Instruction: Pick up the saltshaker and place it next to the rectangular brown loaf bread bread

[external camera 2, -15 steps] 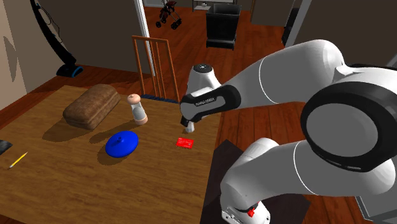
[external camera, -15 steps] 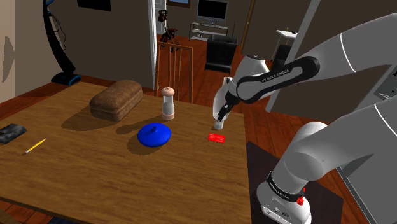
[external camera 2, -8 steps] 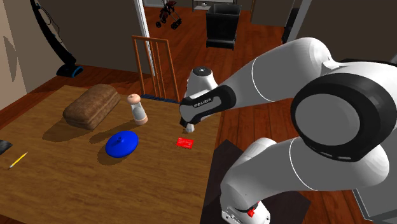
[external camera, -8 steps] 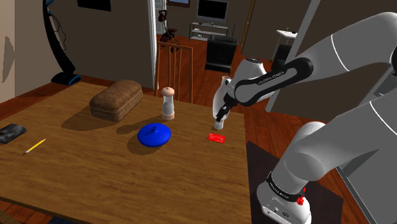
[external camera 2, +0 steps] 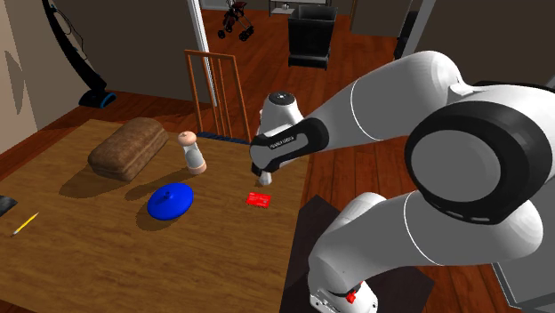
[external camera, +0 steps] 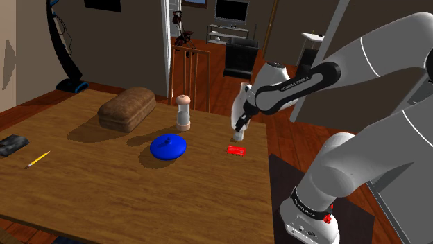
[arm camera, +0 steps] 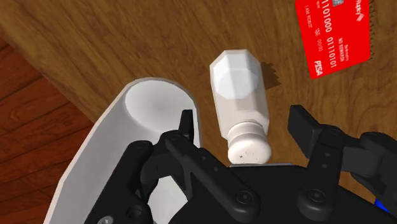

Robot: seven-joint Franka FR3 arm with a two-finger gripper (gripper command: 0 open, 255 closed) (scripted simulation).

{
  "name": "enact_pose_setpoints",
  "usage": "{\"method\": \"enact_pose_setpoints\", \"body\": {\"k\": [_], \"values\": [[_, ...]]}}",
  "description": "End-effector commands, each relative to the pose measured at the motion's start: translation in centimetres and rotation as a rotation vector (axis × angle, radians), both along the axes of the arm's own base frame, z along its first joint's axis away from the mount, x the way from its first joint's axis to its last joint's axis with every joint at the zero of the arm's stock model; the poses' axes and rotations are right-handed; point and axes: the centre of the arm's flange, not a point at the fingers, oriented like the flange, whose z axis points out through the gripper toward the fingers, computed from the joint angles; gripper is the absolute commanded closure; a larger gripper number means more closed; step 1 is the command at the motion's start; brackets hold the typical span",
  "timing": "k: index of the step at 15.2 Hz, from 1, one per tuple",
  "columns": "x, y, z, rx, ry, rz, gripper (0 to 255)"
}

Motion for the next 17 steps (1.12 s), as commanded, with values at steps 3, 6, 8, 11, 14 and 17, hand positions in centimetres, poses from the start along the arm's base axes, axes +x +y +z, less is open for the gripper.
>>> {"method": "enact_pose_setpoints", "body": {"k": [3,6,8,11,14,17], "values": [[-0.1,0.2,-0.9,0.003,0.023,0.002,255],[-0.6,0.0,-0.5,0.003,0.023,0.002,255],[-0.6,0.0,0.6,0.003,0.023,0.002,255],[-0.6,0.0,2.2,0.003,0.023,0.002,255],[-0.6,0.0,3.8,0.003,0.023,0.002,255],[-0.6,0.0,5.3,0.003,0.023,0.002,255]]}}
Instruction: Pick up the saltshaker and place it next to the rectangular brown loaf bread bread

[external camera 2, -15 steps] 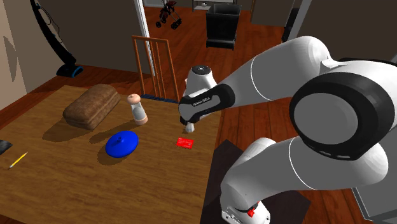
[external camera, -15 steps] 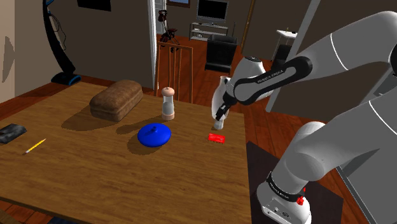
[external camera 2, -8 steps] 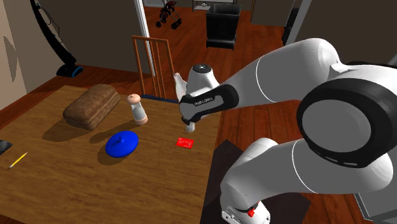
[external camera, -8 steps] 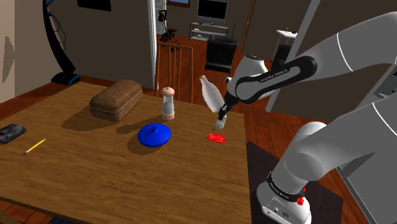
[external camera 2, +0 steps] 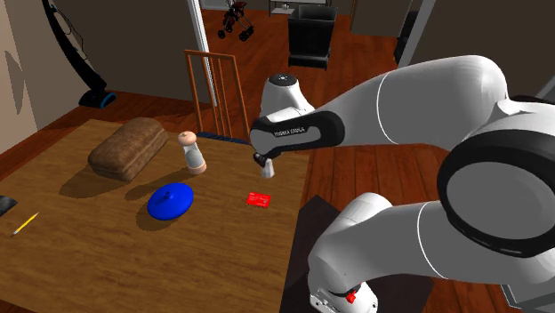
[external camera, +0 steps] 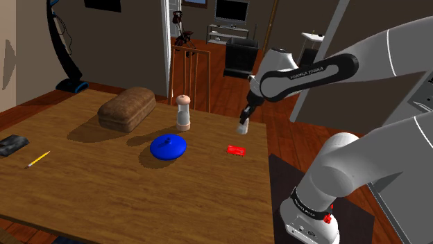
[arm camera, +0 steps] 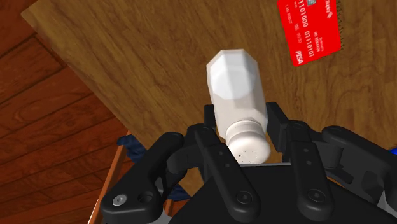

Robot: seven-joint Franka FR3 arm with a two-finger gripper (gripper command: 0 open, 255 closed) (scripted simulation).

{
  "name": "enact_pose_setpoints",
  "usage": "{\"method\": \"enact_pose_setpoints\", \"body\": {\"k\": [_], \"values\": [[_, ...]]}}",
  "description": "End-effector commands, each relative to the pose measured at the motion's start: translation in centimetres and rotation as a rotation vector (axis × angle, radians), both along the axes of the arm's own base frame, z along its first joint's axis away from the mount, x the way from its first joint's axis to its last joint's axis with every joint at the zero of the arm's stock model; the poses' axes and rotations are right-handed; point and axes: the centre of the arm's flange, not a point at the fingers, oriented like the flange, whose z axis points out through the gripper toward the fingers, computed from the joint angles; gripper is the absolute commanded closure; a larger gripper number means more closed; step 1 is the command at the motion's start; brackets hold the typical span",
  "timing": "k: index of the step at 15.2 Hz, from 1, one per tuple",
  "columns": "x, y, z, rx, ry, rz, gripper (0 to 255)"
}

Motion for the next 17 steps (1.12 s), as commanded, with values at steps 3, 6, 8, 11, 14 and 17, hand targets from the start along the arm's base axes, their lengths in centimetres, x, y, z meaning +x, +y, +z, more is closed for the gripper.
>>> {"method": "enact_pose_setpoints", "body": {"k": [3,6,8,11,14,17], "values": [[-0.1,0.1,2.1,0.0,0.001,0.0,255],[-0.1,0.1,3.7,0.0,0.001,0.0,255],[-0.1,0.1,4.7,0.0,0.001,0.0,255],[-0.1,0.1,6.3,0.0,0.001,0.0,255],[-0.1,0.1,7.9,0.0,0.001,0.0,255],[-0.1,0.1,9.5,0.0,0.001,0.0,255]]}}
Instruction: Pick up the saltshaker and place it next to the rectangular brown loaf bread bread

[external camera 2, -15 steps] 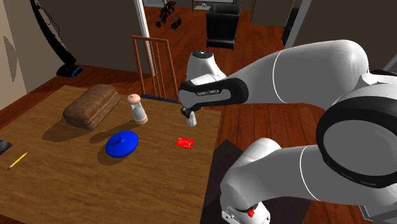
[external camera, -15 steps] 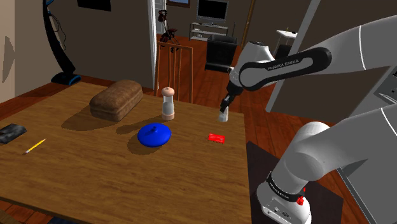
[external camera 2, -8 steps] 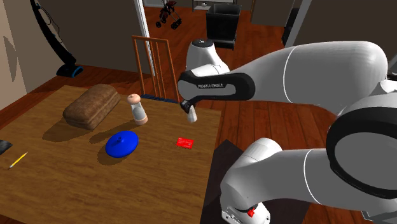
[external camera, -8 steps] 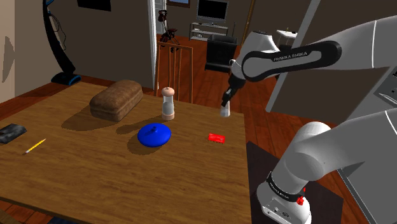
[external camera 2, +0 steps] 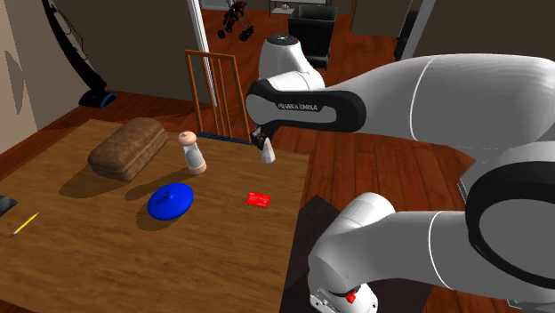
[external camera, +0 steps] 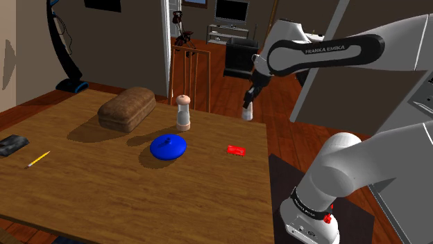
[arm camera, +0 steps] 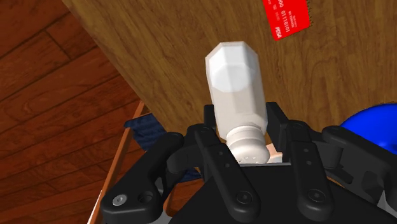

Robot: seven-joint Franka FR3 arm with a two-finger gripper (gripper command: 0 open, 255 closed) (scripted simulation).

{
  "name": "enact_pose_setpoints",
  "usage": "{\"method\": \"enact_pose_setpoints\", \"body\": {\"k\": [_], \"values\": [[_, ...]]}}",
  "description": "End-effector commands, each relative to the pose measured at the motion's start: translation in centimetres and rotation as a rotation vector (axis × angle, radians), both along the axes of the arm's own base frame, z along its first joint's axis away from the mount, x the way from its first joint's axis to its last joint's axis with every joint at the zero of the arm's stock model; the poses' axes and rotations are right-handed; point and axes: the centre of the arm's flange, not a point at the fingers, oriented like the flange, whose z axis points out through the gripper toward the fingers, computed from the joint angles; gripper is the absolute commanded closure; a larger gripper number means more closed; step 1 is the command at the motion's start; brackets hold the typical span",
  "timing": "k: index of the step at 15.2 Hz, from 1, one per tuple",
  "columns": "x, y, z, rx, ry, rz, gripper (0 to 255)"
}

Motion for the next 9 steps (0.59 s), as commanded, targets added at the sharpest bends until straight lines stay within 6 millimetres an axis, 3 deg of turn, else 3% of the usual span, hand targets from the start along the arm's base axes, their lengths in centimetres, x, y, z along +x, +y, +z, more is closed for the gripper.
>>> {"method": "enact_pose_setpoints", "body": {"k": [1,9], "values": [[-0.1,-0.2,1.1,0.0,0.0,0.0,255],[-0.1,-0.2,5.4,0.0,0.0,0.0,255]]}}
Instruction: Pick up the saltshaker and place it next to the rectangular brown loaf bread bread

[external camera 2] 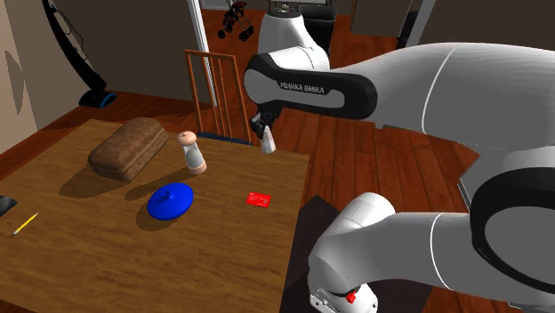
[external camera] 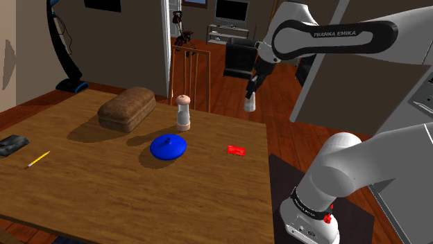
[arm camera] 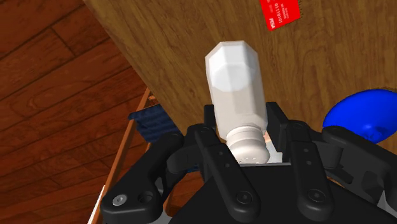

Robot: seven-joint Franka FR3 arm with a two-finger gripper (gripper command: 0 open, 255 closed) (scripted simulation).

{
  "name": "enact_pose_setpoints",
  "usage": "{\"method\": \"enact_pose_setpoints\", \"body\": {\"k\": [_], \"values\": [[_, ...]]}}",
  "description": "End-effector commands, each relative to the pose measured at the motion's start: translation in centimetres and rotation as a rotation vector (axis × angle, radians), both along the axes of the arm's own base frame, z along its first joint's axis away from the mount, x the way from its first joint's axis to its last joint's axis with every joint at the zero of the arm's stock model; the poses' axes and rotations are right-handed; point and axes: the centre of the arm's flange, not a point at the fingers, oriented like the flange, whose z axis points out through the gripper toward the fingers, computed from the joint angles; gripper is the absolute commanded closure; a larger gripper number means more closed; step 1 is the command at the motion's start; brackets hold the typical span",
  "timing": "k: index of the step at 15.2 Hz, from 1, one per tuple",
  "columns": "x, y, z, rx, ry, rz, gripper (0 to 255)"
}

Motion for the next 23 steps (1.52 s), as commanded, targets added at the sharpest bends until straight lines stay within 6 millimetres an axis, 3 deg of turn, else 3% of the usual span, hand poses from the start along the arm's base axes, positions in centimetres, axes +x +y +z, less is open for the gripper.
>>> {"method": "enact_pose_setpoints", "body": {"k": [1,23], "values": [[0.0,0.0,0.7,0.0,0.0,0.0,255],[22.0,19.0,0.7,0.0,0.0,0.0,255]]}}
